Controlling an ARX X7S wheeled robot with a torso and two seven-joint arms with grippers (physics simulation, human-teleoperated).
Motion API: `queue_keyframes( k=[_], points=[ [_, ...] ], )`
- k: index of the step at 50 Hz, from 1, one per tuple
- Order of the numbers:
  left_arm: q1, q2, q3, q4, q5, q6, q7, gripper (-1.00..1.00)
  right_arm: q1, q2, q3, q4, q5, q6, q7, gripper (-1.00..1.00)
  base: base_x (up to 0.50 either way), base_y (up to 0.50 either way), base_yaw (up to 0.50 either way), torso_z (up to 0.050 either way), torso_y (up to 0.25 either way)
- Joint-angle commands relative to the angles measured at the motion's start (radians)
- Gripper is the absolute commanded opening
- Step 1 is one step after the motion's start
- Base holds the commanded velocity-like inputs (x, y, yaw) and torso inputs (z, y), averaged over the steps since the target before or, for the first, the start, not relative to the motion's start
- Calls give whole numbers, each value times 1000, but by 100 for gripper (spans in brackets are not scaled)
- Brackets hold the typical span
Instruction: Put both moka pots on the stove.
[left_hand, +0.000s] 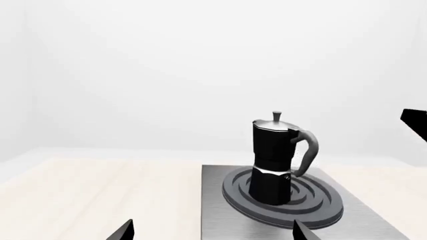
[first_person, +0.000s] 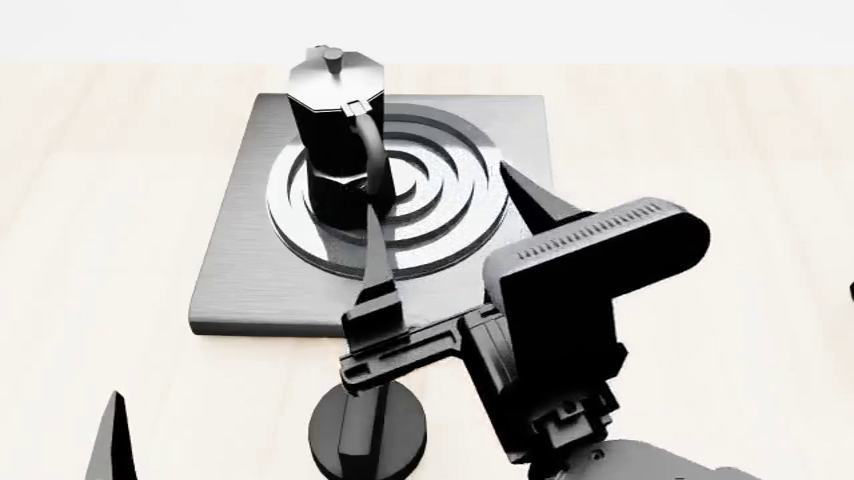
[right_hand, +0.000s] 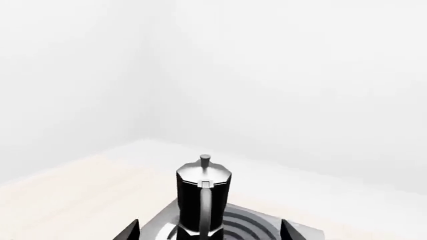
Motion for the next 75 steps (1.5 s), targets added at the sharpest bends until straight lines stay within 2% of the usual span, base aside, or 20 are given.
queue_keyframes(
  k=[1, 8, 15, 27, 33, 40, 54, 75],
  points=[
    [3, -4, 1, 9, 2, 1, -4, 100, 72, 219, -38, -359, -177, 157, 251, 100, 0, 0, 0, 0, 0],
    [3, -5, 3, 7, 4, 3, -6, 100, 62, 347, -62, -410, -141, 146, 198, 100, 0, 0, 0, 0, 0],
    [3, -9, 3, 23, 4, -7, -13, 100, 98, 488, -68, -439, -103, 224, 181, 100, 0, 0, 0, 0, 0],
    [5, -11, 10, 32, 8, -11, -17, 100, 78, 720, -84, -528, -125, 180, 149, 100, 0, 0, 0, 0, 0],
    [5, -14, 10, 41, 4, -17, -21, 100, 54, 780, -105, -525, -149, 156, 156, 100, 0, 0, 0, 0, 0],
    [5, -15, 12, 41, 6, -17, -23, 100, 45, 783, -111, -527, -149, 169, 181, 100, 0, 0, 0, 0, 0],
    [2, -15, 17, 35, 5, -13, -22, 100, 102, 783, -49, -459, -19, 297, 146, 100, 0, 0, 0, 0, 0],
    [2, -21, 15, 32, 1, -9, -27, 100, 111, 783, -32, -375, 52, 336, 87, 100, 0, 0, 0, 0, 0]
  ],
)
